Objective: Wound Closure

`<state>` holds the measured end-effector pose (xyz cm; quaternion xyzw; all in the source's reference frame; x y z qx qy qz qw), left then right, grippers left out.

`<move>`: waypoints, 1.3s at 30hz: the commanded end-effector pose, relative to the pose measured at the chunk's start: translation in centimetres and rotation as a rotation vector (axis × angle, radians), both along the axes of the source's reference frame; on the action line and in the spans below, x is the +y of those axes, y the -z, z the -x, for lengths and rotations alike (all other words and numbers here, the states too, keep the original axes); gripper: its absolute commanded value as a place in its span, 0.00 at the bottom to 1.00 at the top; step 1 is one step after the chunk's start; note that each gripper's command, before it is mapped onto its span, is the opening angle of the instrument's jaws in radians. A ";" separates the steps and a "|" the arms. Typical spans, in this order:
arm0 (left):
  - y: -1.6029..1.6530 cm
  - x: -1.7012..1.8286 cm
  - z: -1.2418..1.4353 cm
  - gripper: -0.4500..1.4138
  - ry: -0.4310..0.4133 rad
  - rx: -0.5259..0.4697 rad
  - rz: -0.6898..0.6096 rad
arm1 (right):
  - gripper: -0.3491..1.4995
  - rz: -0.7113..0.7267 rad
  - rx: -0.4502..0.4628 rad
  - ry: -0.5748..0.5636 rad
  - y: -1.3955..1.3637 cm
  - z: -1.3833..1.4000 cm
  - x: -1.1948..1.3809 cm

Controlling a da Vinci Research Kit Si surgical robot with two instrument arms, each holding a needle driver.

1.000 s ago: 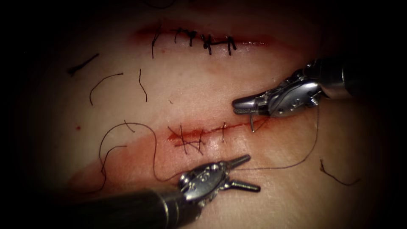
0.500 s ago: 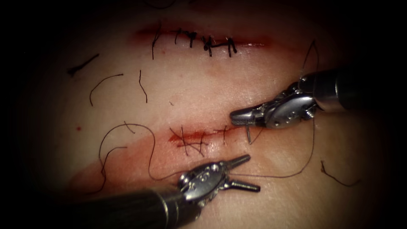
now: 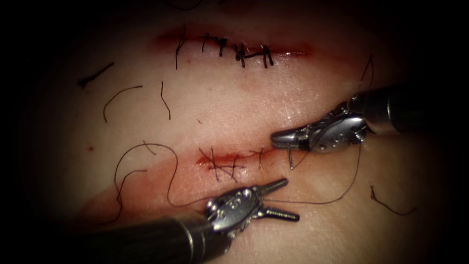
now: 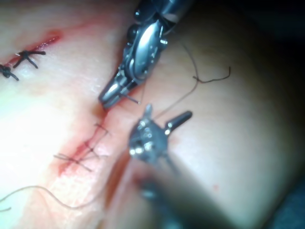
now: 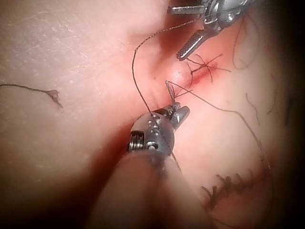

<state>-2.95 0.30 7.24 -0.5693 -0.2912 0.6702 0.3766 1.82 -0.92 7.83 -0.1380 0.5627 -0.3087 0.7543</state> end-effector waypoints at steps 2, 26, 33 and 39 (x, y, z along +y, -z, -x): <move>-0.06 -0.05 0.06 0.64 -0.001 -0.001 -0.003 | 0.00 -0.007 0.000 0.001 -0.07 -0.05 -0.05; -0.19 -0.05 0.03 0.62 -0.014 0.033 0.006 | 0.00 -0.072 -0.029 -0.008 -0.15 -0.02 -0.02; -0.40 -0.02 0.00 0.60 -0.004 0.069 0.023 | 0.00 -0.094 -0.019 -0.023 0.05 -0.09 0.15; -0.65 0.09 -0.09 0.55 0.030 0.125 0.047 | 0.00 -0.112 -0.018 -0.034 0.05 -0.11 0.17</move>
